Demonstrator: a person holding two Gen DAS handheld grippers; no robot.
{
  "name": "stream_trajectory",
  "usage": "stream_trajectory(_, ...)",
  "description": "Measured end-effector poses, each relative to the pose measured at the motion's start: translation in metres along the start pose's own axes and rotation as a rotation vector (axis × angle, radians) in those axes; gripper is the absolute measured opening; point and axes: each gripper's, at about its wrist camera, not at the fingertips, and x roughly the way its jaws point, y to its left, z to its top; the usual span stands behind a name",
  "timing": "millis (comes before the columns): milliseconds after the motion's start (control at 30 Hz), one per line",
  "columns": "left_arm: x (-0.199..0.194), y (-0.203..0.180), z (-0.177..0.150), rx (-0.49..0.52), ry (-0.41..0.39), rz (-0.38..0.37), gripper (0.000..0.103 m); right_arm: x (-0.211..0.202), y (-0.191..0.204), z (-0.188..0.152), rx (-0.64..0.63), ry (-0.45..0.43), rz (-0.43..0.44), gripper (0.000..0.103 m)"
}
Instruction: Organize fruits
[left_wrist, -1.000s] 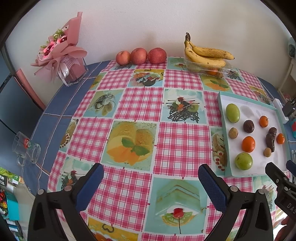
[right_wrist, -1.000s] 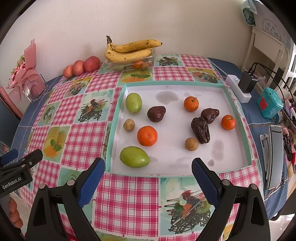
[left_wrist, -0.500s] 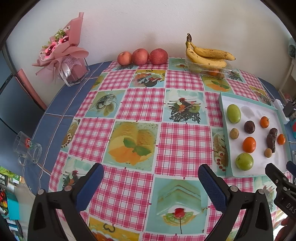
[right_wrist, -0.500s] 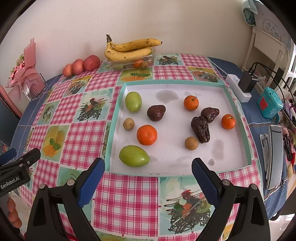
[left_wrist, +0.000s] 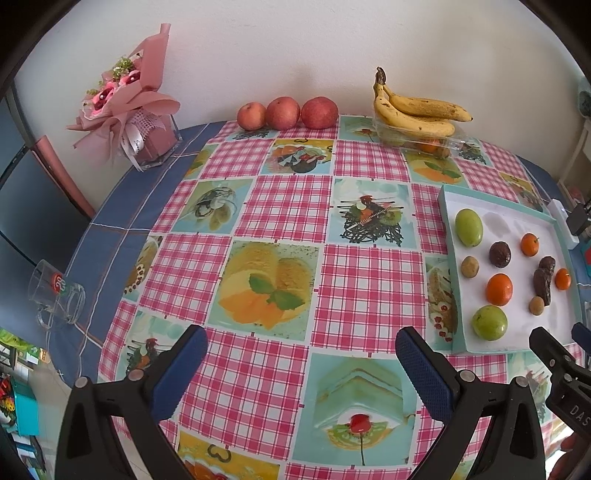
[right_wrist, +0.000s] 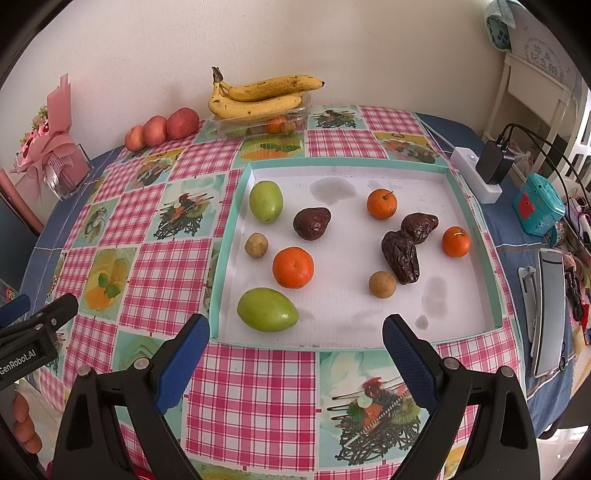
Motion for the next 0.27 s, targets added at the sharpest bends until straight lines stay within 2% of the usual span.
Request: stream_trajectory(267, 0.0000, 0.0000, 0.0001, -0.005, 0.001, 0.000, 0.103, 0.0002, 0.0004, 0.0004, -0.001, 0.001, 0.000, 0.095)
